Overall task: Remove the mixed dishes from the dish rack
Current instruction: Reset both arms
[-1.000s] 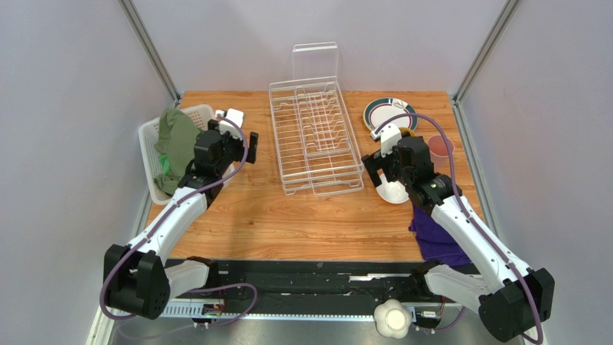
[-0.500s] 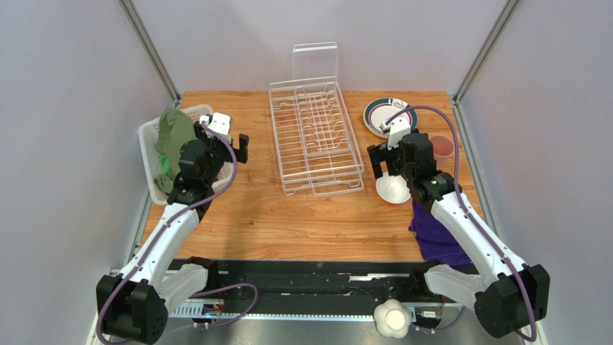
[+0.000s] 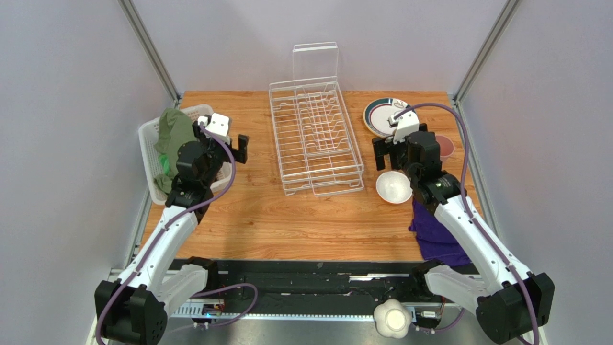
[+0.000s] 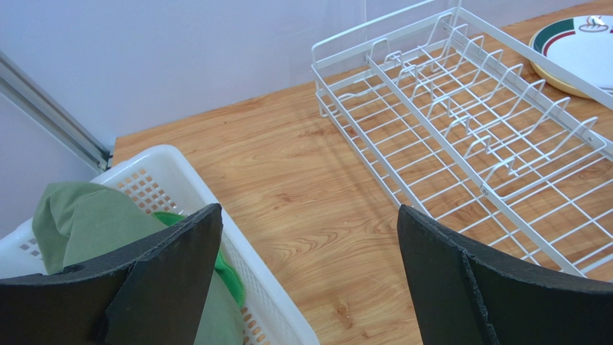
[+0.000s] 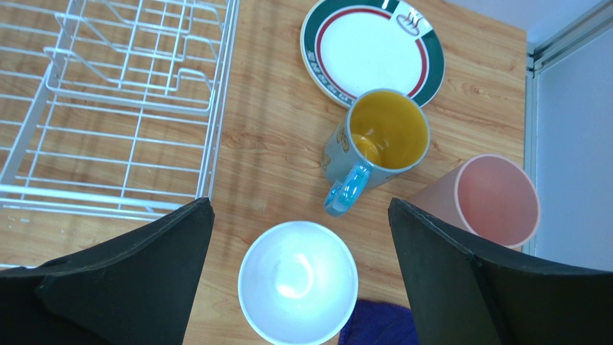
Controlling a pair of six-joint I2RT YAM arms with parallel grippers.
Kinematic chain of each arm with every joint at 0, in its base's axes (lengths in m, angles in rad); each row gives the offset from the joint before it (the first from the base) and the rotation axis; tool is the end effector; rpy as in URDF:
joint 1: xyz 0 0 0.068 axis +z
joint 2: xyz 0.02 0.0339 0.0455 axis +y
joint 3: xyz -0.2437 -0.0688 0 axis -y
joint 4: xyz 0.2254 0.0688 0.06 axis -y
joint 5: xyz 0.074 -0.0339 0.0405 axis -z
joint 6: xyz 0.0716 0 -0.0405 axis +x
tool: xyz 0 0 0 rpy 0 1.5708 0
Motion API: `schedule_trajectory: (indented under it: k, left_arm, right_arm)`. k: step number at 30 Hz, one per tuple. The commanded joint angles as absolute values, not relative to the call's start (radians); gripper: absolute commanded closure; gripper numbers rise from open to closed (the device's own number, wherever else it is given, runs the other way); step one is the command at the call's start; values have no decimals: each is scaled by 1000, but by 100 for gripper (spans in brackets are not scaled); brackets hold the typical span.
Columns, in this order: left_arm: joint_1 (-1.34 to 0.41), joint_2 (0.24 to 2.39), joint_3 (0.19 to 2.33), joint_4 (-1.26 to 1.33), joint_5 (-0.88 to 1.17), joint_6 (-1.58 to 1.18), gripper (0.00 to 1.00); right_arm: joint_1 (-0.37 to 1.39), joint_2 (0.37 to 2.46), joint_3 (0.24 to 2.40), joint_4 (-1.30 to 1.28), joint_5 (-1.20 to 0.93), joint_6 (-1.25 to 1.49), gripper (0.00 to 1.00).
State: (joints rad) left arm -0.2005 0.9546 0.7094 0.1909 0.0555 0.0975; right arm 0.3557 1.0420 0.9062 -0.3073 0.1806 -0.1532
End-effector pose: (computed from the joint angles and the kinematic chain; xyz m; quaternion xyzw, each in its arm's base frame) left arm 0.2517 -0.0552 0.3080 0.1266 0.7149 -0.0555 0.6854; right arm 0.2473 0.0781 0.2909 -0.1652 0.8268 -0.0220 0.5372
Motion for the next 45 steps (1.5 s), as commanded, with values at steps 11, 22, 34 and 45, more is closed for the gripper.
schedule_trajectory:
  k: [11,22,34,45]
  left_arm:
    - [-193,931,727,207,87,127,1]
    - [-193,923,727,195,106,127,1]
    - [-193,925,726,196,112,127,1]
    - [-193,922,727,192,114,127,1]
  right_arm:
    - [356,1022,1009,-181,227,-135,0]
    - [354,1017,999,-155,210,-132,1]
    - [354,1015,999,-152,204,-126,1]
    - [357,1009,996,-152,202,-127,1]
